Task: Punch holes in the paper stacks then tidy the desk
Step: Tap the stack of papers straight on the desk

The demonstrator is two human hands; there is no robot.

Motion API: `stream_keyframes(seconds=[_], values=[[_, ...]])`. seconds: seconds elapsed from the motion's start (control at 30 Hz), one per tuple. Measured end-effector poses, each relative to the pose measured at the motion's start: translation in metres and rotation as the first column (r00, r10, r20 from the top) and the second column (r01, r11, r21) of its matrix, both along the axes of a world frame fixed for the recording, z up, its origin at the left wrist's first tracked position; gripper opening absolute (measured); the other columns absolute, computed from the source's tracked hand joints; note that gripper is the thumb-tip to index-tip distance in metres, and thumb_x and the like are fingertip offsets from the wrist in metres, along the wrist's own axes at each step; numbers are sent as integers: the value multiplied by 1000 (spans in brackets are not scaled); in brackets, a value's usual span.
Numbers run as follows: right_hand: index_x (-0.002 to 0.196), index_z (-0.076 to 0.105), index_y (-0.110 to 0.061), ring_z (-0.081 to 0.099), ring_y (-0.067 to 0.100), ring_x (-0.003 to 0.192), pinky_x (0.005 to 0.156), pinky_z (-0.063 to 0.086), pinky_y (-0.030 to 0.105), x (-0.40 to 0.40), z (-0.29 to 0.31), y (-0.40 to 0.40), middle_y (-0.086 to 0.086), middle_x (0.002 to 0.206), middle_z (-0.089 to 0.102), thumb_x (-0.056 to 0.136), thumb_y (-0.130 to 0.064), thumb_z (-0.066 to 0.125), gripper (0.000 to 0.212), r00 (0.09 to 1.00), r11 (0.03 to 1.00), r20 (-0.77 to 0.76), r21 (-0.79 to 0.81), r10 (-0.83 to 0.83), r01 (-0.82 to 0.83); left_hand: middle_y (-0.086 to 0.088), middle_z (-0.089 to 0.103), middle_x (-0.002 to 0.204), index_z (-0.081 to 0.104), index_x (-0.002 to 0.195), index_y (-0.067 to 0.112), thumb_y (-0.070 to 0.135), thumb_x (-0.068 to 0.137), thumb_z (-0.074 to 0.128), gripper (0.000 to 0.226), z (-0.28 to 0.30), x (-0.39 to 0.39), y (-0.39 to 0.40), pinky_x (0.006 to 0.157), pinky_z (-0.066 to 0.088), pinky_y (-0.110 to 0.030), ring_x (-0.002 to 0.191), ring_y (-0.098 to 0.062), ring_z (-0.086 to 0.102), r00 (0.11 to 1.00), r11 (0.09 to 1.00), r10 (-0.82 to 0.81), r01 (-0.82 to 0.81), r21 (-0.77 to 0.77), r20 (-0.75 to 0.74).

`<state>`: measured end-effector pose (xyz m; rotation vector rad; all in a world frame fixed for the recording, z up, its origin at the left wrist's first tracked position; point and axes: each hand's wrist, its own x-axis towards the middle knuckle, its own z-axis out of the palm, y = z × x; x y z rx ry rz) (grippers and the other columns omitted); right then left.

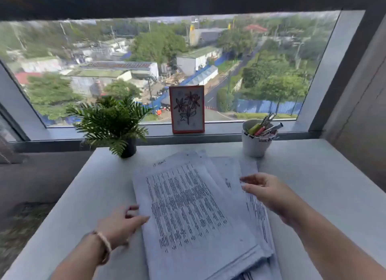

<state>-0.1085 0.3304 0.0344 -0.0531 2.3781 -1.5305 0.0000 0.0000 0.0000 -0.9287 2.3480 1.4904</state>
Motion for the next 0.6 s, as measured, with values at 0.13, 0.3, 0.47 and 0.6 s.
stream_keyframes(seconds=[0.13,0.3,0.47,0.6], values=[[128,56,-21,51,27,115,92,43,33,13,-30,-12,11,128,54,84,-26,66,45,991,942,-30,310,-130,133,-23,59,121,36,141,9,22,69,81,85,-11,-18,5,83,53,-44,98,-33,63,981,988,147,-139,68,-128],[142,41,-17,38,34,129,108,29,36,31,-37,-14,15,139,47,84,-22,60,60,967,889,-83,380,-241,254,-23,50,135,34,142,-1,27,75,78,85,-17,-12,24,100,42,-43,122,-36,49,975,968,167,-190,-165,-144],[145,36,-7,44,32,128,99,38,35,39,-37,-10,15,143,44,87,-14,62,64,941,939,26,90,-337,333,-17,61,117,55,118,0,17,76,75,50,-12,-7,40,86,47,-36,104,-31,58,973,980,165,-180,-87,-161],[146,34,-7,46,29,122,98,36,35,39,-30,-5,14,144,42,90,-7,58,62,942,947,137,-58,-306,316,-8,67,108,61,111,9,6,77,71,36,-9,-8,55,82,45,-29,94,-24,60,977,994,93,-101,-31,-194]])
